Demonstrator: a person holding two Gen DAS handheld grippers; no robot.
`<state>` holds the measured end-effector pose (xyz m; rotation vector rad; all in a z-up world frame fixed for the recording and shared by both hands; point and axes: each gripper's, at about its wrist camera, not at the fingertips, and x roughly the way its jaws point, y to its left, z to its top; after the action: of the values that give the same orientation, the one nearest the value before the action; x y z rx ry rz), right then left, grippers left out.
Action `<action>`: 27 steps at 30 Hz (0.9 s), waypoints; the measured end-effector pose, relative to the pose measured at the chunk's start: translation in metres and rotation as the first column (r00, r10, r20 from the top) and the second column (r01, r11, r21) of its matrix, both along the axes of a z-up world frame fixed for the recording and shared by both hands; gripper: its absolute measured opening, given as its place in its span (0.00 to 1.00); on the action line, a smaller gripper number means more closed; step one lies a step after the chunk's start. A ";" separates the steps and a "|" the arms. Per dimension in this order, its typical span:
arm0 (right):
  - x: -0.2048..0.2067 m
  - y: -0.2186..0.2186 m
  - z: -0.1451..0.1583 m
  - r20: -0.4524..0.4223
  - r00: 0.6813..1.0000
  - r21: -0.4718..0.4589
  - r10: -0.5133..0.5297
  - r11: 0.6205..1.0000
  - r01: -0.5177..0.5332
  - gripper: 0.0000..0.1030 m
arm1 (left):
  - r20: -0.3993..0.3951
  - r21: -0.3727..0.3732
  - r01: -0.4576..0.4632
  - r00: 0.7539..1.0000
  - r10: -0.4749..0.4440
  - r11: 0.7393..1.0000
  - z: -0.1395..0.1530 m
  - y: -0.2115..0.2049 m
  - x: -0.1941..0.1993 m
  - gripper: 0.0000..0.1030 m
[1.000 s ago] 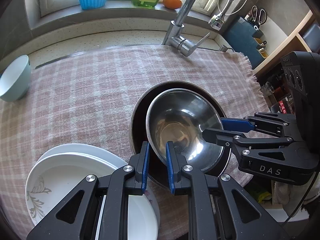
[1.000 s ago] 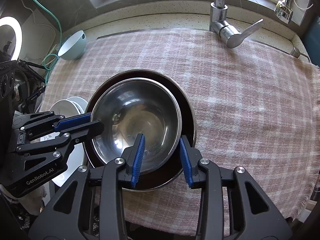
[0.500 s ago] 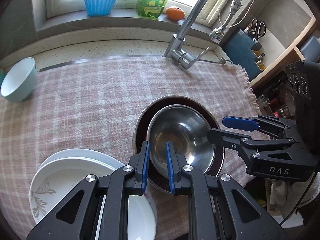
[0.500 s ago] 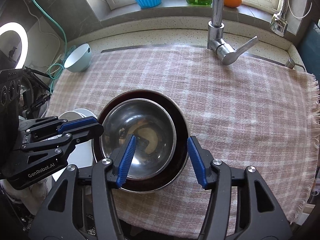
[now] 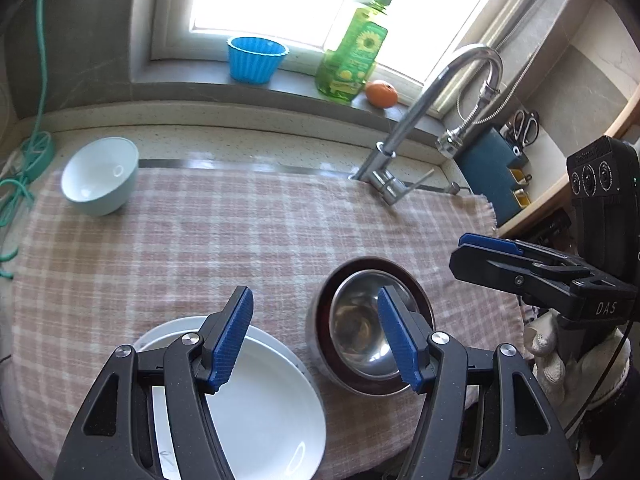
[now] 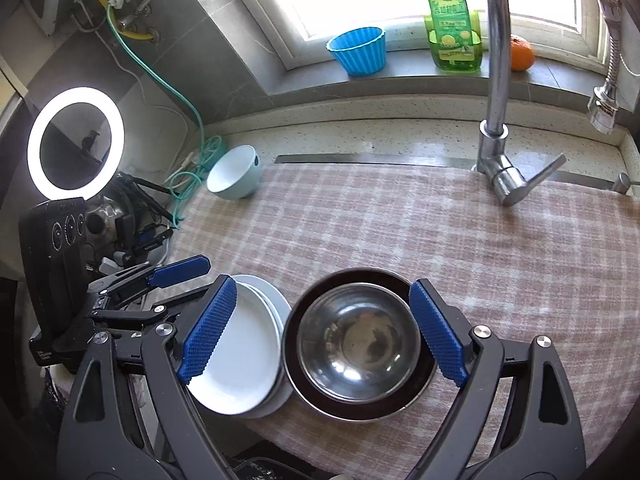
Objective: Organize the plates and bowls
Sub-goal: 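Reach the left gripper to the pale blue bowl rim and close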
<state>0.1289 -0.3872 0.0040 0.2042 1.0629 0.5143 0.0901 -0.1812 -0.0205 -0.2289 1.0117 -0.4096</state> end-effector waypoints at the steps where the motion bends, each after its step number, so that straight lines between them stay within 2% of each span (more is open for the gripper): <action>1: 0.003 0.006 0.003 0.002 1.000 0.002 0.009 1.000 -0.009 0.88 | 0.004 -0.003 -0.024 1.000 0.024 1.000 0.003 0.010 0.001 0.62; 9: 0.030 0.065 0.027 0.062 0.998 0.005 0.027 1.000 -0.028 0.90 | 0.024 -0.011 -0.152 0.988 0.152 0.988 0.007 0.103 0.021 0.62; 12: 0.046 0.090 0.034 0.091 0.995 0.011 0.027 1.000 -0.028 0.91 | 0.046 0.027 -0.186 0.982 0.185 0.982 0.005 0.133 0.036 0.62; 15: 0.063 0.113 0.036 0.122 0.992 0.048 0.015 0.999 -0.021 0.91 | 0.014 -0.003 -0.218 0.976 0.218 0.976 -0.004 0.164 0.059 0.62; 19: 0.094 0.141 0.027 0.080 0.996 0.136 0.028 0.990 -0.039 0.91 | -0.019 -0.014 -0.257 0.966 0.257 0.966 -0.019 0.192 0.084 0.62; 22: 0.112 0.166 0.016 0.065 0.997 0.112 0.052 0.992 -0.059 0.91 | -0.057 -0.037 -0.269 0.962 0.267 0.962 -0.031 0.204 0.099 0.62; 27: 0.142 0.193 -0.010 0.033 0.998 0.007 0.055 0.998 -0.055 0.91 | -0.102 -0.067 -0.282 0.956 0.275 0.957 -0.048 0.216 0.124 0.60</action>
<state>0.2709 -0.1937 -0.0057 0.1732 1.0363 0.5697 0.2136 0.0348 -0.0683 -0.4610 1.0361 -0.1836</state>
